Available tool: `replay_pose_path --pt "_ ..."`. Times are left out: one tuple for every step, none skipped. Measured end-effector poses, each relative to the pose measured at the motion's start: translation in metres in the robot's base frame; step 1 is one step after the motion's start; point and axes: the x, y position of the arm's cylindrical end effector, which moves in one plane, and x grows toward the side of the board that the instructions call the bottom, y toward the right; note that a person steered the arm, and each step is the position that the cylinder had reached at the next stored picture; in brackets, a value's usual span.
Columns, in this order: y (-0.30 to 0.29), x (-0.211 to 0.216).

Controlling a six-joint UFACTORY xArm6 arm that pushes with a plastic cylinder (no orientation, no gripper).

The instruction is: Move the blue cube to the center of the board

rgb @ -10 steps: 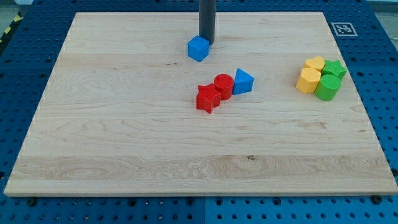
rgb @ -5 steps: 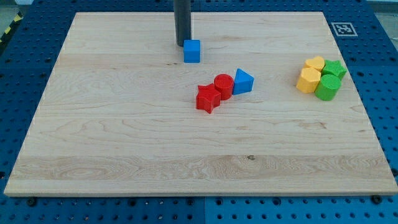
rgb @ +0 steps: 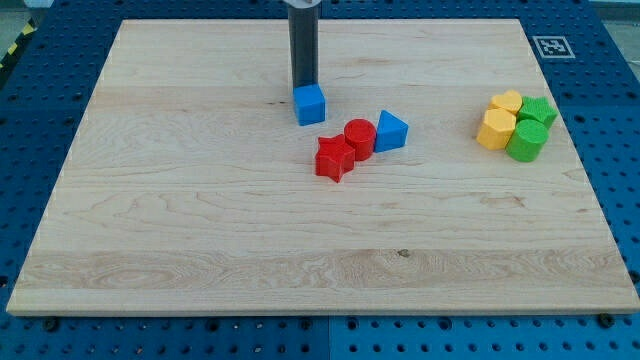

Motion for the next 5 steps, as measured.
replay_pose_path --pt "-0.006 0.017" --pt "-0.013 0.035" --pt "-0.015 0.047" --pt "-0.010 0.048" --pt "-0.007 0.048"
